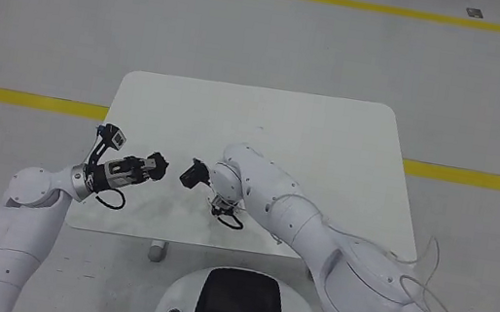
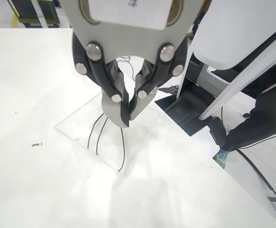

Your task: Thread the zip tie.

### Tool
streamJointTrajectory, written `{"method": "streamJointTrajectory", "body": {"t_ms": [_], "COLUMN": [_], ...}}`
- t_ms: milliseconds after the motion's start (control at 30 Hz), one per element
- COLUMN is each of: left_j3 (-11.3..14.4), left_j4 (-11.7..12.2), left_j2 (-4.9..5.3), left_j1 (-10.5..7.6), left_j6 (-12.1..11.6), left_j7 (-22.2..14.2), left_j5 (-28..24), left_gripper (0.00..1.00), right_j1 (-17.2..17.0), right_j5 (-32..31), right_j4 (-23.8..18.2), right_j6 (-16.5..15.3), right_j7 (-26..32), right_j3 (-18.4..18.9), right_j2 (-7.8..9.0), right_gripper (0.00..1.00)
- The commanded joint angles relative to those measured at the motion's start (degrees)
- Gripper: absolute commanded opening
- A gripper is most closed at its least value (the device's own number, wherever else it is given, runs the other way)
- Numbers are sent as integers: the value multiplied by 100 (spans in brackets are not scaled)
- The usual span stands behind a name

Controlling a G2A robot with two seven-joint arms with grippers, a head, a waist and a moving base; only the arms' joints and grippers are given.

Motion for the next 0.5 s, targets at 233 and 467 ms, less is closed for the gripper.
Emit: {"method": "streamJointTrajectory", "body": {"t_ms": [233,467], "left_j3": [0,0], "left_j4": [0,0], "left_j2": [0,0], "left_j1": [0,0], "left_j6": [0,0], "left_j7": [0,0], "left_j5": [0,0], "left_gripper": [0,0], "right_j1": [-16,4], "right_j5": [-280,-389], "right_j4": [306,632], "right_j6": [-198,-306], "right_j7": [-336,-560], "right_j3": [-108,-113], "right_j2": [-191,-333], "right_gripper": [25,21]}}
